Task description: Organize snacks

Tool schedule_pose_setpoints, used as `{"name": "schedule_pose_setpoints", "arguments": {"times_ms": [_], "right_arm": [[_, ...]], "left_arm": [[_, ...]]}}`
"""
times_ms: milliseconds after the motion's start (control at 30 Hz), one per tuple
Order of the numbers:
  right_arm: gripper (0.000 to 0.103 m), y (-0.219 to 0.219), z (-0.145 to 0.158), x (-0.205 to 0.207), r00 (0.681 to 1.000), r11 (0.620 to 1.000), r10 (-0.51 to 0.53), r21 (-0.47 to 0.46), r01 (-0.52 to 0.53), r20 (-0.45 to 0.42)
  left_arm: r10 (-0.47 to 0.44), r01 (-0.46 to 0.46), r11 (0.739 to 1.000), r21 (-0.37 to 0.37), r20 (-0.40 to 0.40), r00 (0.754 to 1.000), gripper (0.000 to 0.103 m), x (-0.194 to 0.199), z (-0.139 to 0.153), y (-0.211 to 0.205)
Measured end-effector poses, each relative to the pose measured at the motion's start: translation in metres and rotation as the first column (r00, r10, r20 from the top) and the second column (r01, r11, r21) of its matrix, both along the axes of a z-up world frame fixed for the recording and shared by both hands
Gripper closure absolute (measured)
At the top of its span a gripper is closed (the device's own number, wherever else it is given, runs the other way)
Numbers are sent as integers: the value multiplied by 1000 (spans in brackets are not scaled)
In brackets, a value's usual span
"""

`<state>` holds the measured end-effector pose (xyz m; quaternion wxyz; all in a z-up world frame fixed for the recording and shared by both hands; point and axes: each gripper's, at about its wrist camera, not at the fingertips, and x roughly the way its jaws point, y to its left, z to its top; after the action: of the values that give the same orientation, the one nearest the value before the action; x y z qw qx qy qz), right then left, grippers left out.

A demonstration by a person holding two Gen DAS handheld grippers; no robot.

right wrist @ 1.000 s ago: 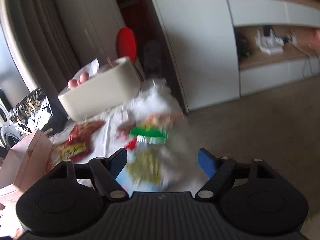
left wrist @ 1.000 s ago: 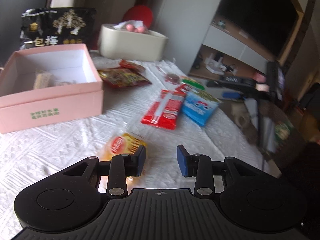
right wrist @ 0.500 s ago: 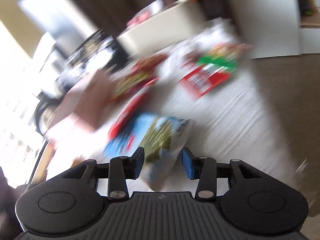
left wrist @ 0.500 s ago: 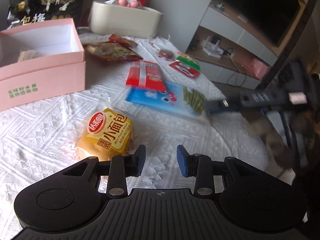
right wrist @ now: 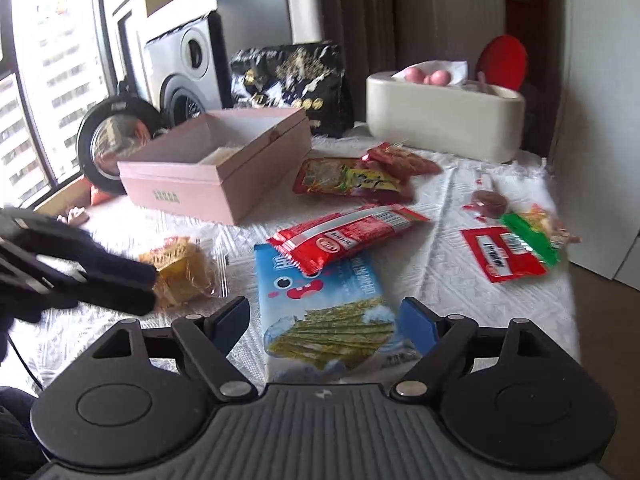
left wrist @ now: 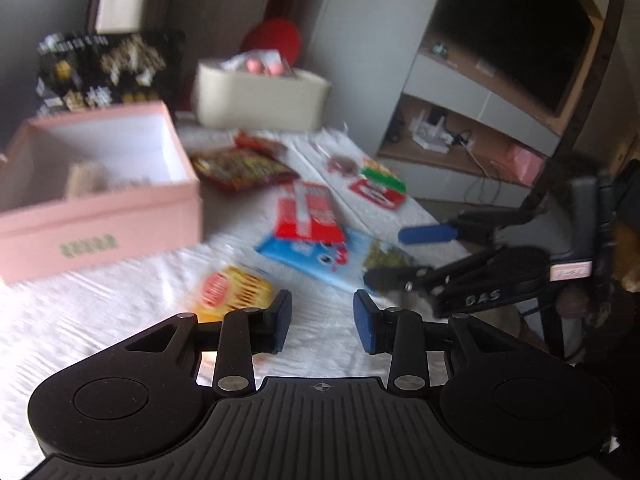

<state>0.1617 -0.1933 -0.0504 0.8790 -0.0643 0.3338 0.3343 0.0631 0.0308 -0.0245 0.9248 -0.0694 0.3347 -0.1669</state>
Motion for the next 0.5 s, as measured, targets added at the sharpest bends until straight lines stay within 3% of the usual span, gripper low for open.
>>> {"name": "schedule_pose_setpoints", "arguments": {"times_ms": [67,167,233,367,500], "right_arm": [[20,6,-7,9,1000,1000,3,-8,-4,-11],[19,8,-13,23,999,999,-35,10,35,-22],[19,6,-19,36,995,997,-56,46,59,-80],[15,-2,-24,42,980,988,-32,140,61,-198],[15,2,-22,18,984,995,5,100,13,-180]], "left_arm": [[31,-33,998,62,35,999,65,-6,4,9],[75,-75,991,110,10,997,65,-5,-2,23],[76,-75,990,121,-5,997,65,-4,-7,27],[-1,7,984,178,-35,999,65,0,-16,16],[-69,85,968,236,-77,995,62,4,-28,-3]]}}
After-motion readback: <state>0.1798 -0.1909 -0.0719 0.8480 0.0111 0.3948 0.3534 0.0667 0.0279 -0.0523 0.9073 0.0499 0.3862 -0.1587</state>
